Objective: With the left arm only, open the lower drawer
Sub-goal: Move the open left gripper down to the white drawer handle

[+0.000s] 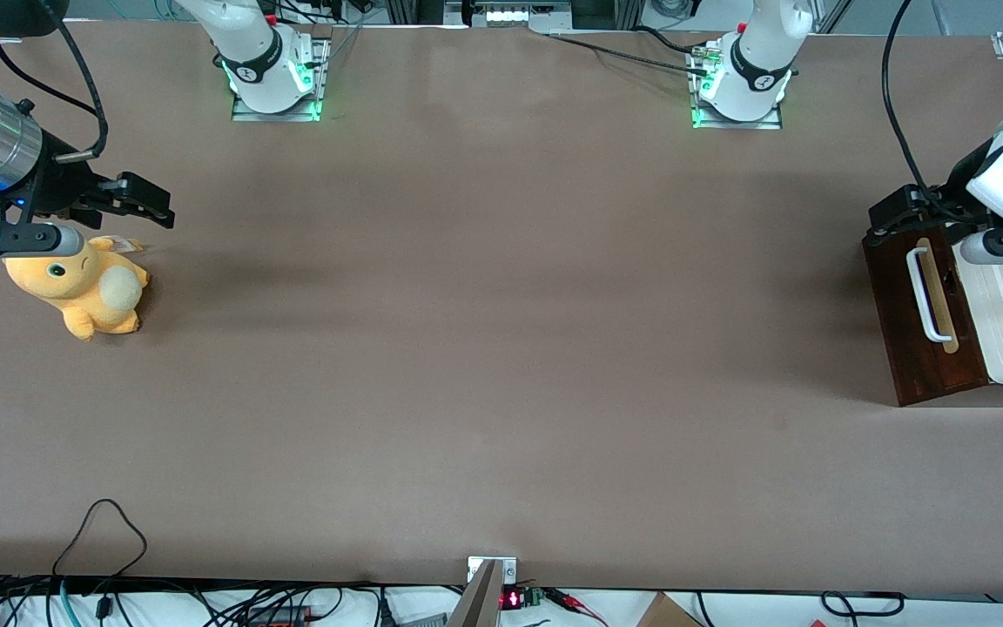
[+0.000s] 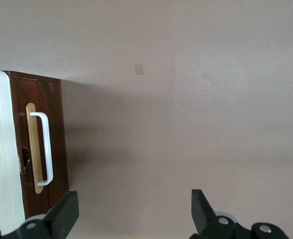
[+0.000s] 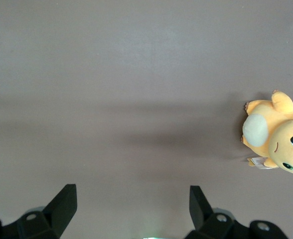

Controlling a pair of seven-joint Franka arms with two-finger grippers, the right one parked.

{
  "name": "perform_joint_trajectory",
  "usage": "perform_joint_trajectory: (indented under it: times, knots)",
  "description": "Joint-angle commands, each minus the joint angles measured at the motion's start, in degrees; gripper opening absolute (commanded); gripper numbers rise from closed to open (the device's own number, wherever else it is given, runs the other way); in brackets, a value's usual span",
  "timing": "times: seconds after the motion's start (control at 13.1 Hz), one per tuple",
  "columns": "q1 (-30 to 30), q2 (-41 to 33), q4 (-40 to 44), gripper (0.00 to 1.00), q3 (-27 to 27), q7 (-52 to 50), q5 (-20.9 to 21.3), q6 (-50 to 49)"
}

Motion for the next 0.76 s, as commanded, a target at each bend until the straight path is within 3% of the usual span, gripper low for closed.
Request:
perform_joint_trajectory:
  times: [0.0, 0.38, 0.69]
  knots:
    - [0.3, 0.4, -3.3, 1.0, -4.9, -0.4, 12.2, 1.4]
    - [0.3, 2.2, -16.3, 1.0, -12.0, -20.4, 34.5, 0.7]
    - [-0.2, 6.4, -28.4, 0.99, -12.9, -37.3, 48.7, 1.3]
